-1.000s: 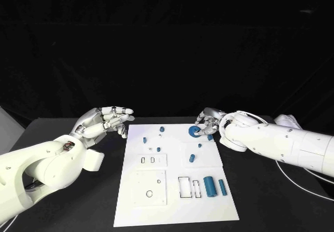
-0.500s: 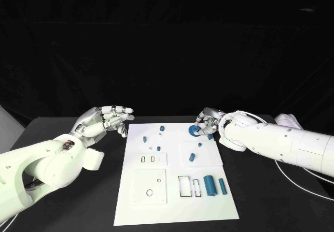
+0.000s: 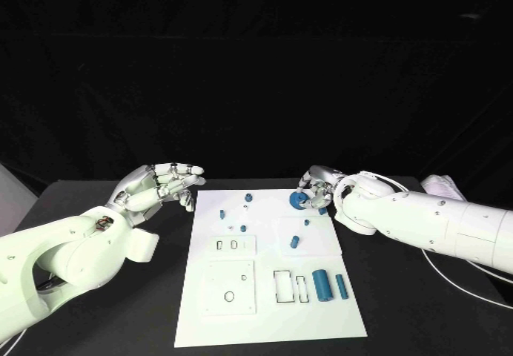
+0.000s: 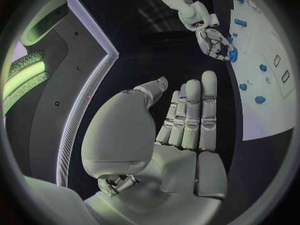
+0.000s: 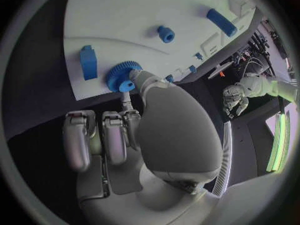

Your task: Assemble the parts on the task board

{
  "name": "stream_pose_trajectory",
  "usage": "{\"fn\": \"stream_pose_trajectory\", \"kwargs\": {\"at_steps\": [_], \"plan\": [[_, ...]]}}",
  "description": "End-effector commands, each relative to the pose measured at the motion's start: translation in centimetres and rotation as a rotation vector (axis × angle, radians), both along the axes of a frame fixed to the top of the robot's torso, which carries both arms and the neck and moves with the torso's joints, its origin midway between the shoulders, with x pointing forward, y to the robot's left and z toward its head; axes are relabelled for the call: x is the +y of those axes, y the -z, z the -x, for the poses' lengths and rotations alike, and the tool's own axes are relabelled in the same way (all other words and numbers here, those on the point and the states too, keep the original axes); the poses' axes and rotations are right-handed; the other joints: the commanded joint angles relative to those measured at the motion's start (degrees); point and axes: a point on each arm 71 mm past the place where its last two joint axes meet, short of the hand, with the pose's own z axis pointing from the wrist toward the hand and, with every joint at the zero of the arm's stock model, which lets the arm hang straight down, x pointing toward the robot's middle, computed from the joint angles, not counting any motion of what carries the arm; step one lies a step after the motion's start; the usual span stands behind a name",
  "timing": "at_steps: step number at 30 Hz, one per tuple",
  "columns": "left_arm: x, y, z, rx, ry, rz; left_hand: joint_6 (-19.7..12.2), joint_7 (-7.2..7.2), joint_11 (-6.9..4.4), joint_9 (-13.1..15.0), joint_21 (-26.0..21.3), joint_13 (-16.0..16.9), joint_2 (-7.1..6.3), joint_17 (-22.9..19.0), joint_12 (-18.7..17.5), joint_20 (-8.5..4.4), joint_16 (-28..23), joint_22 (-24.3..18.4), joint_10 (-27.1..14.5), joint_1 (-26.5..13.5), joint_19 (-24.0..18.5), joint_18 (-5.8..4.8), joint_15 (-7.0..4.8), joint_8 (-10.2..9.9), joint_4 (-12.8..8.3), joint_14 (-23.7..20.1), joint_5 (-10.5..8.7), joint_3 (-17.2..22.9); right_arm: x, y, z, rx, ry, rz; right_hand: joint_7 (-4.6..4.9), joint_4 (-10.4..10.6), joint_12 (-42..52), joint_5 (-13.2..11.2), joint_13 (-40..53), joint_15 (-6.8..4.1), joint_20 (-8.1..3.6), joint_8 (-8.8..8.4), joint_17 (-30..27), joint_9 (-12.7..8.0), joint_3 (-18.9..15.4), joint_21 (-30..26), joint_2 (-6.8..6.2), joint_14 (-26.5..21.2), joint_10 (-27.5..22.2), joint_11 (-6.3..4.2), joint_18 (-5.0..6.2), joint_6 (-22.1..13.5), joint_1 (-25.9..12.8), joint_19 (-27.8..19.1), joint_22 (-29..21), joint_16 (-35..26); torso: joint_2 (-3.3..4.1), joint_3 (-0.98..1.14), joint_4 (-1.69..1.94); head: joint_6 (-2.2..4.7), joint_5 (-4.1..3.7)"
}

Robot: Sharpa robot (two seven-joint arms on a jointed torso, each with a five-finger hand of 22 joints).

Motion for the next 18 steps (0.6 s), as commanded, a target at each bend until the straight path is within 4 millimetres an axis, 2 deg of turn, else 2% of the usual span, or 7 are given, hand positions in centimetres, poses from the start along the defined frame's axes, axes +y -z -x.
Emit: {"fn": "stream_pose_trajectory", "kwargs": {"at_steps": [1,9,15,18], "plan": [[-0.1,0.0,0.1,-0.004,0.018,0.005,-0.3,-0.07,0.14,0.1,0.2,0.1,0.16,0.1,0.2,0.00,0.3,0.1,-0.4,-0.1,-0.3,0.85,-0.01,0.2,0.1,-0.3,-0.01,-0.3,0.6,-0.6,0.4,-0.112,-0.042,0.033,-0.82,-0.1,0.4,0.3,10.1,-0.55,-0.46,1.82,12.4,0.3,0.6,0.4,-0.58,5.3,1.1,-0.55,-0.68,1.5,-0.9,4.3,11.4,0.2,0.03,0.03,0.00,0.05,0.05],[-0.1,0.0,0.0,-0.003,0.019,0.005,-0.3,-0.07,0.14,0.1,0.2,0.1,0.16,0.1,0.2,0.00,0.3,0.1,-0.4,-0.1,-0.3,0.85,-0.01,0.2,0.1,-0.3,-0.01,-0.3,2.9,-1.4,1.9,-0.198,-0.114,0.018,-0.88,-0.5,0.6,1.9,10.3,-0.61,-0.52,2.14,12.4,0.3,2.3,0.9,-1.30,5.4,1.3,-0.62,-0.83,1.3,-3.0,4.6,12.0,0.3,-0.02,-0.02,0.02,0.20,0.13],[-0.2,0.0,0.0,-0.002,0.022,0.005,-0.3,-0.07,0.14,0.1,0.2,0.1,0.16,0.1,0.2,0.00,0.3,0.1,-0.4,-0.1,-0.3,0.85,-0.01,0.2,0.1,-0.3,-0.01,-0.3,6.2,-2.0,3.2,-0.250,-0.200,0.029,-0.85,-0.6,0.7,2.0,10.4,-0.60,-0.52,2.17,12.5,0.3,2.5,0.9,-1.51,5.4,1.4,-0.59,-0.83,1.2,-3.5,4.6,12.0,0.3,0.01,0.00,0.07,0.20,0.28],[-0.3,0.0,0.0,-0.001,0.024,0.005,-0.3,-0.07,0.14,0.1,0.2,0.1,0.16,0.1,0.2,0.00,0.3,0.1,-0.4,-0.1,-0.3,0.85,-0.01,0.2,0.1,-0.3,-0.01,-0.3,8.4,-2.1,3.8,-0.274,-0.243,0.043,-0.85,-0.7,0.6,1.9,10.4,-0.59,-0.51,2.20,12.6,0.3,2.7,0.9,-1.54,5.4,1.4,-0.59,-0.83,1.2,-3.8,4.6,12.0,0.3,0.04,-0.06,0.07,0.21,0.19]]}}
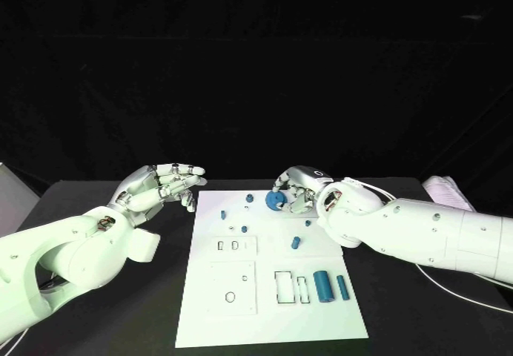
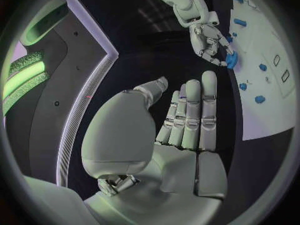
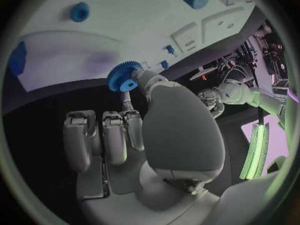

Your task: Assemble the parts on the task board

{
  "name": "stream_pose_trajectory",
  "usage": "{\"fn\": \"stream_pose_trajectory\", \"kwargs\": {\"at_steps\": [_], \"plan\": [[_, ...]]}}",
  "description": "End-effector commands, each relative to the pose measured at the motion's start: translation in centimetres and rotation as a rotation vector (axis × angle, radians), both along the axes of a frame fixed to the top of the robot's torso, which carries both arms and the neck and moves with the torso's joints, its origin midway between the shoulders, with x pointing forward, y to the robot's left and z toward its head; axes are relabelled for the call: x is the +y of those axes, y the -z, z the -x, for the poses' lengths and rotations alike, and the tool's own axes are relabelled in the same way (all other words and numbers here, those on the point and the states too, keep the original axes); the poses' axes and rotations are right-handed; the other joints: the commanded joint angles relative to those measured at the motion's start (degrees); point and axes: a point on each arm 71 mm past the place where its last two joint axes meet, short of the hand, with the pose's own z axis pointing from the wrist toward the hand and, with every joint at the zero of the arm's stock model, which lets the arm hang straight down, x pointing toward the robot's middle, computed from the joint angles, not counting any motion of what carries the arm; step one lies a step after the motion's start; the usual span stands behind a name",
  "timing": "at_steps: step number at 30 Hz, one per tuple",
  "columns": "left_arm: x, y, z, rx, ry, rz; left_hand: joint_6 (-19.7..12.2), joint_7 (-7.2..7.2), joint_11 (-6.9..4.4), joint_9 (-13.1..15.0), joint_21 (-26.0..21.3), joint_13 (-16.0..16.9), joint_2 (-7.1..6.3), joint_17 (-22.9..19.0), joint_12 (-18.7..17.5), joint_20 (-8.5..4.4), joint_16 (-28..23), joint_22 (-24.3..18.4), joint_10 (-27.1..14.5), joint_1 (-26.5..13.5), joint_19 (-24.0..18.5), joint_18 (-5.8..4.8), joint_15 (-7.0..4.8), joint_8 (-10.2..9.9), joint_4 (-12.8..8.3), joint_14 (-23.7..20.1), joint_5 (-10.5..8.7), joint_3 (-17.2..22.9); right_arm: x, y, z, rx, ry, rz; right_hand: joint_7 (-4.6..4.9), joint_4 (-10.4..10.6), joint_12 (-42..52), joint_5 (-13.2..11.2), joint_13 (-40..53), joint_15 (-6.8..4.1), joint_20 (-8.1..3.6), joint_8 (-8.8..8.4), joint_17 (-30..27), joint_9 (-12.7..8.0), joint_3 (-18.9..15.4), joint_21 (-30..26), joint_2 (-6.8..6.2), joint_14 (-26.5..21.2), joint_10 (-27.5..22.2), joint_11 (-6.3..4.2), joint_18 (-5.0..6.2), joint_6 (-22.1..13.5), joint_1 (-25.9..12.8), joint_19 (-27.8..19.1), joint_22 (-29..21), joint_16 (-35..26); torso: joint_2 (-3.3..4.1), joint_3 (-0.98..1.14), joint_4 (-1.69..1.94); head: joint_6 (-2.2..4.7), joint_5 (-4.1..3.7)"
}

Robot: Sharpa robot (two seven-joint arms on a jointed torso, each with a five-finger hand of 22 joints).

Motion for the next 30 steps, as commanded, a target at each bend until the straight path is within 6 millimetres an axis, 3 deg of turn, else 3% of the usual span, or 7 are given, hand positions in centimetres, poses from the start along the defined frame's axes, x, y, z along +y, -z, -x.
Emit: {"fn": "stream_pose_trajectory", "kwargs": {"at_steps": [1,11,26,30], "plan": [[-0.3,0.0,0.1,-0.003,0.025,0.006,-0.3,-0.07,0.14,0.1,0.2,0.1,0.16,0.1,0.2,0.00,0.3,0.1,-0.4,-0.1,-0.3,0.85,-0.01,0.2,0.1,-0.3,-0.01,-0.3,2.0,-0.5,0.6,-0.098,-0.043,0.044,-0.86,-0.1,0.3,0.1,10.4,-0.40,-0.31,2.09,12.6,0.3,0.3,0.2,0.01,5.6,1.6,-0.39,-0.83,1.2,-0.5,4.4,12.0,0.3,0.04,-0.09,0.01,0.07,0.02],[-0.4,0.0,0.1,-0.002,0.029,0.007,-0.3,-0.07,0.14,0.1,0.2,0.1,0.16,0.1,0.2,0.00,0.3,0.1,-0.4,-0.1,-0.3,0.85,-0.01,0.2,0.1,-0.3,-0.01,-0.3,5.2,0.4,0.8,-0.113,-0.075,0.067,-0.86,-0.3,0.3,-0.2,10.3,-0.41,-0.31,2.08,12.6,0.3,0.6,0.2,-0.04,5.6,1.6,-0.40,-0.82,1.0,-0.7,4.4,11.9,0.3,0.13,-0.14,0.15,-0.10,0.07],[-0.5,0.0,0.1,-0.001,0.033,0.007,-0.3,-0.07,0.14,0.1,0.2,0.1,0.16,0.1,0.2,0.00,0.3,0.1,-0.4,-0.1,-0.3,0.85,-0.01,0.2,0.1,-0.3,-0.01,-0.3,6.6,1.5,0.0,-0.107,-0.069,0.095,-0.79,-0.5,0.2,-0.6,10.3,-0.38,-0.30,2.01,12.7,0.2,0.9,0.1,-0.14,5.6,1.6,-0.34,-0.81,0.8,-1.1,4.4,11.9,0.4,0.27,-0.01,0.07,-0.48,0.48],[-0.5,0.0,0.1,0.000,0.033,0.006,-0.3,-0.07,0.14,0.1,0.2,0.1,0.16,0.1,0.2,0.00,0.3,0.1,-0.4,-0.1,-0.3,0.85,-0.01,0.2,0.1,-0.3,-0.01,-0.3,6.8,1.6,-0.2,-0.108,-0.069,0.101,-0.78,-0.6,0.3,-0.7,10.3,-0.37,-0.30,2.01,12.7,0.2,1.0,0.1,-0.16,5.6,1.6,-0.34,-0.81,0.8,-1.1,4.4,11.9,0.4,0.45,-0.08,0.16,-0.40,0.54]]}}
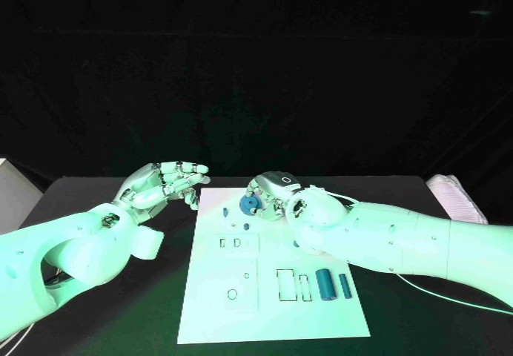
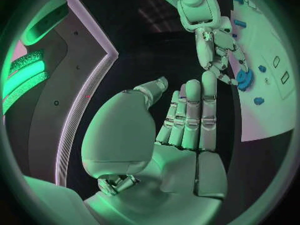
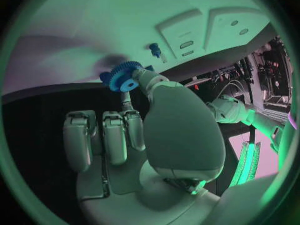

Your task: Assemble the parts on the task board

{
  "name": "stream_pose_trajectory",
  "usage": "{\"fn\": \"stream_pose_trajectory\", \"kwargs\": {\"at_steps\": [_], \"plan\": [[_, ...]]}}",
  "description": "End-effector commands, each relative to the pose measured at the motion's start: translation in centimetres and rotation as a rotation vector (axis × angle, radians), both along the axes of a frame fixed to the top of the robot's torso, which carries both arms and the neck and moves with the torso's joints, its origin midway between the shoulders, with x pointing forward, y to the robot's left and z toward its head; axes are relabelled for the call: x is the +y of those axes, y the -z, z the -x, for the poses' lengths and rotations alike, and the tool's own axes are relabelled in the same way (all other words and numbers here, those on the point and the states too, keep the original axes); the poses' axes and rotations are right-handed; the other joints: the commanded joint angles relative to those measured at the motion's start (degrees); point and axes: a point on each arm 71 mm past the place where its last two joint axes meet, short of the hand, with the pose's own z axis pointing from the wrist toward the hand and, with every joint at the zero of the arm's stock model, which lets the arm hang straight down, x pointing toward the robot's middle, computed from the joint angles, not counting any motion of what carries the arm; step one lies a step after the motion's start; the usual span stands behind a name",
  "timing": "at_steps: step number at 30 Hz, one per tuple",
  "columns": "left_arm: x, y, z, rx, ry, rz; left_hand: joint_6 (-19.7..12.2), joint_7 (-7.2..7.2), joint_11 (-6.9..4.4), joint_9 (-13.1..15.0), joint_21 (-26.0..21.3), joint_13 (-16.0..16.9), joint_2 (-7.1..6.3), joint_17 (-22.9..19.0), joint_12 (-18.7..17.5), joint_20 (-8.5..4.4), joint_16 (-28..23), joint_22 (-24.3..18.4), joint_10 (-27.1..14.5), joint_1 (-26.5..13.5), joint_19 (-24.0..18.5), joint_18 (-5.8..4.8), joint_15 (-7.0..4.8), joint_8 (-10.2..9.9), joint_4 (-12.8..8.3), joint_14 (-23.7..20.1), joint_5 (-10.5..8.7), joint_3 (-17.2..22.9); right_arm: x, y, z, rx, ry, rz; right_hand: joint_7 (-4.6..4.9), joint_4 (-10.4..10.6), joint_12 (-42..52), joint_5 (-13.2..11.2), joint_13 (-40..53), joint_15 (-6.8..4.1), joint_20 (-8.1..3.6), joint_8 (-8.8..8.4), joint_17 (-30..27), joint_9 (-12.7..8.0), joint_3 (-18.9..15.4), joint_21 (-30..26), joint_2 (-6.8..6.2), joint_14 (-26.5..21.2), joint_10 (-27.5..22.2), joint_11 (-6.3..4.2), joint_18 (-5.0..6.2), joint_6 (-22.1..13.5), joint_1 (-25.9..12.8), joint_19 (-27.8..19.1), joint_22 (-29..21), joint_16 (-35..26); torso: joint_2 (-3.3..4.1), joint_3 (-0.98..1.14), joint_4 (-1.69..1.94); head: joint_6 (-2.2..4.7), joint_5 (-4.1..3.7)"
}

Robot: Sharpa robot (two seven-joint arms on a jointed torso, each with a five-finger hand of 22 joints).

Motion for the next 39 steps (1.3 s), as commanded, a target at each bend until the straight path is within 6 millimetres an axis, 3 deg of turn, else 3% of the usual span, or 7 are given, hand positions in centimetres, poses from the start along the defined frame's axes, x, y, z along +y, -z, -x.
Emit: {"fn": "stream_pose_trajectory", "kwargs": {"at_steps": [1,21,30,39], "plan": [[-0.24,-0.05,0.09,-0.003,0.024,0.006,-0.3,-0.07,0.14,0.1,0.2,0.1,0.16,0.1,0.2,0.00,0.3,0.1,-0.4,-0.1,-0.3,0.85,-0.01,0.2,0.1,-0.3,-0.01,-0.3,0.17,0.01,-0.10,-0.019,0.002,0.018,-0.76,0.1,0.3,-0.2,10.3,-0.38,-0.30,1.83,12.7,0.2,0.3,0.1,0.22,5.6,1.6,-0.34,-0.82,0.8,-0.6,4.4,11.9,0.4,0.15,-0.05,0.05,-0.01,0.07],[-0.29,-0.04,0.11,-0.001,0.028,0.005,-0.3,-0.07,0.14,0.1,0.2,0.1,0.16,0.1,0.2,0.00,0.3,0.1,-0.4,-0.1,-0.3,0.85,-0.01,0.2,0.1,-0.3,-0.01,-0.3,0.99,0.49,-0.68,-0.030,-0.004,0.044,-0.69,-0.2,0.1,-0.4,10.2,-0.35,-0.28,1.74,12.6,0.1,0.6,0.1,0.14,5.6,1.4,-0.30,-0.81,0.6,-0.8,4.4,11.9,0.3,0.16,-0.13,0.15,-0.34,0.09],[-0.22,-0.03,0.10,0.001,0.027,0.004,-0.3,-0.07,0.14,0.1,0.2,0.1,0.16,0.1,0.2,0.00,0.3,0.1,-0.4,-0.1,-0.3,0.85,-0.01,0.2,0.1,-0.3,-0.01,-0.3,0.78,0.64,-0.93,-0.022,0.004,0.055,-0.34,-0.6,-0.5,-0.9,9.7,-0.13,-0.13,1.30,12.6,-0.1,1.1,0.0,-0.22,5.6,0.9,0.00,-0.78,-0.3,-1.6,4.3,11.8,0.3,0.14,-0.06,0.00,-0.34,0.12],[-0.22,-0.01,0.09,0.002,0.027,0.003,-0.3,-0.07,0.14,0.1,0.2,0.1,0.16,0.1,0.2,0.00,0.3,0.1,-0.4,-0.1,-0.3,0.85,-0.01,0.2,0.1,-0.3,-0.01,-0.3,0.75,0.61,-0.94,-0.026,0.005,0.050,-0.03,-0.9,-1.2,-1.1,9.1,0.11,0.07,0.88,12.6,-0.3,1.4,-0.1,-0.53,5.6,0.3,0.27,-0.75,-1.1,-2.4,4.2,11.7,0.3,0.15,-0.02,0.06,-0.44,-0.02]]}}
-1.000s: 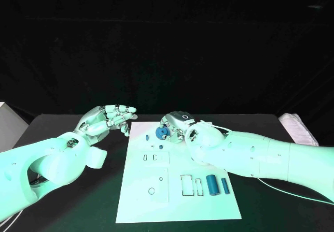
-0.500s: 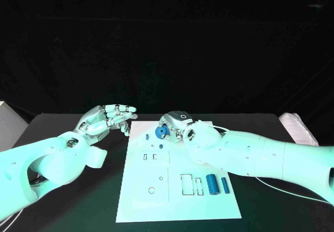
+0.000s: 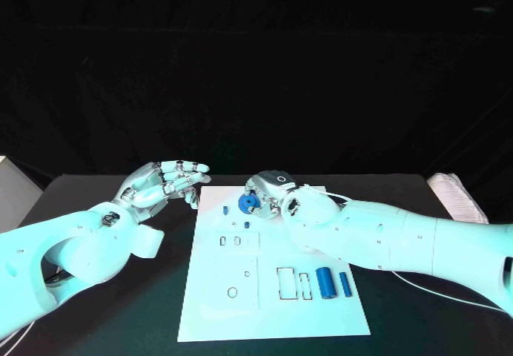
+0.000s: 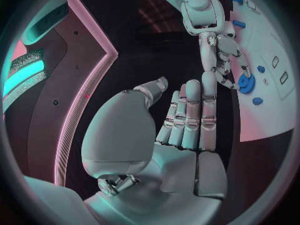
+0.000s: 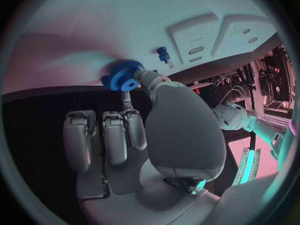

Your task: Assemble the parts on the task board

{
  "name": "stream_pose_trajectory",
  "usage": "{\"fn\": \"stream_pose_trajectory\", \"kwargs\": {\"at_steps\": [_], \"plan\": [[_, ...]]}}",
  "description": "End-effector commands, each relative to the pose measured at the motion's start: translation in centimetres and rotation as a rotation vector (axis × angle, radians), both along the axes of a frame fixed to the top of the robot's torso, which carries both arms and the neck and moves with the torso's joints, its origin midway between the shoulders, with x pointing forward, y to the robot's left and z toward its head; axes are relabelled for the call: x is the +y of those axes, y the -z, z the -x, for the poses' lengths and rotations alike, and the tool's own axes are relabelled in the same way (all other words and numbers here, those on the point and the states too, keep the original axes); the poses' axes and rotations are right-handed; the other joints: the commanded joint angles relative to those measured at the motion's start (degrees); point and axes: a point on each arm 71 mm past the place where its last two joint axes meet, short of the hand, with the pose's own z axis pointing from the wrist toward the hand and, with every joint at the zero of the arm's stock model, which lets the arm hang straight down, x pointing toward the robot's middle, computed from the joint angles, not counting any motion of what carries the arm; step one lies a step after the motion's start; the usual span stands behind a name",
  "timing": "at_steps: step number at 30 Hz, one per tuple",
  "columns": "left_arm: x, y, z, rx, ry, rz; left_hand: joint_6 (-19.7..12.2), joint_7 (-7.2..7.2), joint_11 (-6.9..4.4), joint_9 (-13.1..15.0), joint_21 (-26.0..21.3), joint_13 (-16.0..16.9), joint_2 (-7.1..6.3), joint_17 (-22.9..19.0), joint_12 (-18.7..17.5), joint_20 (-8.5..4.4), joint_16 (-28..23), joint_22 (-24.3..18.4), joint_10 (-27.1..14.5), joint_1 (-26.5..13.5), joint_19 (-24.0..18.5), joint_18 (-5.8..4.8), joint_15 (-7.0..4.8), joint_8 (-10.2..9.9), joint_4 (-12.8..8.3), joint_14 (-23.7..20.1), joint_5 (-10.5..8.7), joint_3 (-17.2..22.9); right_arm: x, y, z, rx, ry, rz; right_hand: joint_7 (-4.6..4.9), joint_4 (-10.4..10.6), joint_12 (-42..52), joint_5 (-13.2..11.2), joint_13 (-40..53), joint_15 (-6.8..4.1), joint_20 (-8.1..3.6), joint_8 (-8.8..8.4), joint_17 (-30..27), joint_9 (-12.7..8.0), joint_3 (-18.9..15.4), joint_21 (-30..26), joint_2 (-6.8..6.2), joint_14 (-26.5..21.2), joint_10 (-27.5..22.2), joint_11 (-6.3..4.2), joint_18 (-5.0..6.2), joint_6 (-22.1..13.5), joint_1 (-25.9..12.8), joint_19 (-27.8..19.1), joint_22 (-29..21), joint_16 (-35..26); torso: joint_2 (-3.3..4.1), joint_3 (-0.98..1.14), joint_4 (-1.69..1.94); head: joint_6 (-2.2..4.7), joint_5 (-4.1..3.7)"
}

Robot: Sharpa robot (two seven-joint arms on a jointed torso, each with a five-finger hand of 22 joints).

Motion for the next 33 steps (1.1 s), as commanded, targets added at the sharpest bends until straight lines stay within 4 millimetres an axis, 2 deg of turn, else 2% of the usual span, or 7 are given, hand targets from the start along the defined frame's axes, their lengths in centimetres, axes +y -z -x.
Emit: {"fn": "stream_pose_trajectory", "kwargs": {"at_steps": [1,5,9,10,12,16,33], "plan": [[-0.2,0.0,0.1,-0.003,0.022,0.004,-0.3,-0.08,0.14,0.1,0.2,0.1,0.16,0.1,0.2,0.00,0.3,0.1,-0.4,-0.1,-0.3,0.85,-0.01,0.2,0.1,-0.3,-0.01,-0.3,0.0,-0.1,0.0,-0.009,-0.002,0.007,0.08,0.0,-0.4,-0.2,9.1,0.12,0.09,-0.37,12.6,0.0,0.2,-0.1,-0.21,5.6,0.3,0.30,-0.76,-0.5,-0.8,4.2,11.7,0.3,0.01,0.04,0.01,-0.13,-0.04],[-0.2,0.0,0.1,-0.003,0.022,0.004,-0.3,-0.08,0.14,0.1,0.2,0.1,0.16,0.1,0.2,0.00,0.3,0.1,-0.4,-0.1,-0.3,0.85,-0.01,0.2,0.1,-0.3,-0.01,-0.3,-0.1,-0.1,0.0,-0.008,-0.005,0.000,0.42,0.0,-1.0,-0.7,8.6,0.40,0.33,-0.96,12.6,-0.3,0.0,-0.1,-0.70,5.6,-0.3,0.62,-0.74,-1.5,-1.9,4.2,11.7,0.3,0.01,0.06,-0.04,-0.10,-0.01],[-0.2,0.0,0.1,-0.003,0.023,0.004,-0.3,-0.08,0.14,0.1,0.2,0.1,0.16,0.1,0.2,0.00,0.3,0.1,-0.4,-0.1,-0.3,0.85,-0.01,0.2,0.1,-0.3,-0.01,-0.3,-0.1,0.0,0.0,0.006,-0.011,-0.010,1.24,0.3,-2.0,-4.2,7.8,1.16,1.06,-3.07,12.8,-1.5,-2.9,-0.3,-1.04,5.6,-1.2,1.46,-0.69,-4.6,-4.3,4.1,11.5,0.4,0.01,0.04,-0.03,-0.14,0.03],[-0.2,0.0,0.1,-0.003,0.023,0.004,-0.3,-0.08,0.14,0.1,0.2,0.1,0.16,0.1,0.2,0.00,0.3,0.1,-0.4,-0.1,-0.3,0.85,-0.01,0.2,0.1,-0.3,-0.01,-0.3,-0.1,0.0,0.0,0.011,-0.012,-0.013,1.46,0.7,-2.2,-4.2,7.6,1.33,1.23,-3.62,12.9,-1.8,-4.8,-0.3,-0.86,5.6,-1.4,1.66,-0.70,-5.4,-4.9,4.1,11.5,0.4,0.01,0.04,-0.03,-0.14,0.03],[-0.2,0.0,0.1,-0.003,0.022,0.004,-0.3,-0.08,0.14,0.1,0.2,0.1,0.16,0.1,0.2,0.00,0.3,0.1,-0.4,-0.1,-0.3,0.85,-0.01,0.2,0.1,-0.3,-0.01,-0.3,-0.2,0.1,-0.1,0.021,-0.012,-0.017,1.70,2.9,-2.3,-5.4,7.5,1.64,1.60,-4.32,13.0,-2.7,-14.0,-0.4,1.57,5.6,-1.5,1.92,-0.67,-5.4,-4.2,4.1,11.5,0.5,0.00,0.05,-0.02,-0.18,-0.02],[-0.1,0.0,0.1,-0.003,0.021,0.003,-0.3,-0.08,0.14,0.1,0.2,0.1,0.16,0.1,0.2,0.00,0.3,0.1,-0.4,-0.1,-0.3,0.85,-0.01,0.2,0.1,-0.3,-0.01,-0.3,-0.4,0.2,-0.1,0.042,-0.008,-0.025,1.77,6.1,-2.3,-6.5,7.5,1.74,1.73,-4.60,13.2,-3.3,-18.9,-0.3,2.53,5.7,-1.5,2.04,-0.70,-5.0,-3.7,4.2,11.6,0.6,0.04,0.03,-0.01,-0.20,-0.06],[0.0,-0.1,0.2,-0.004,0.018,0.001,-0.5,-0.05,0.17,0.5,0.6,0.4,0.34,0.0,0.9,0.05,0.4,0.3,-0.9,0.0,-0.7,0.86,0.02,0.6,0.0,-0.5,-0.01,-0.4,-1.6,0.6,-0.1,0.080,0.003,-0.029,0.85,6.0,-1.3,-3.8,8.3,1.05,1.14,-3.25,13.5,-3.4,-17.6,0.0,4.93,5.8,-0.6,1.20,-0.80,-2.4,-3.4,4.4,12.0,0.7,0.01,0.05,-0.06,-0.51,-0.41]]}}
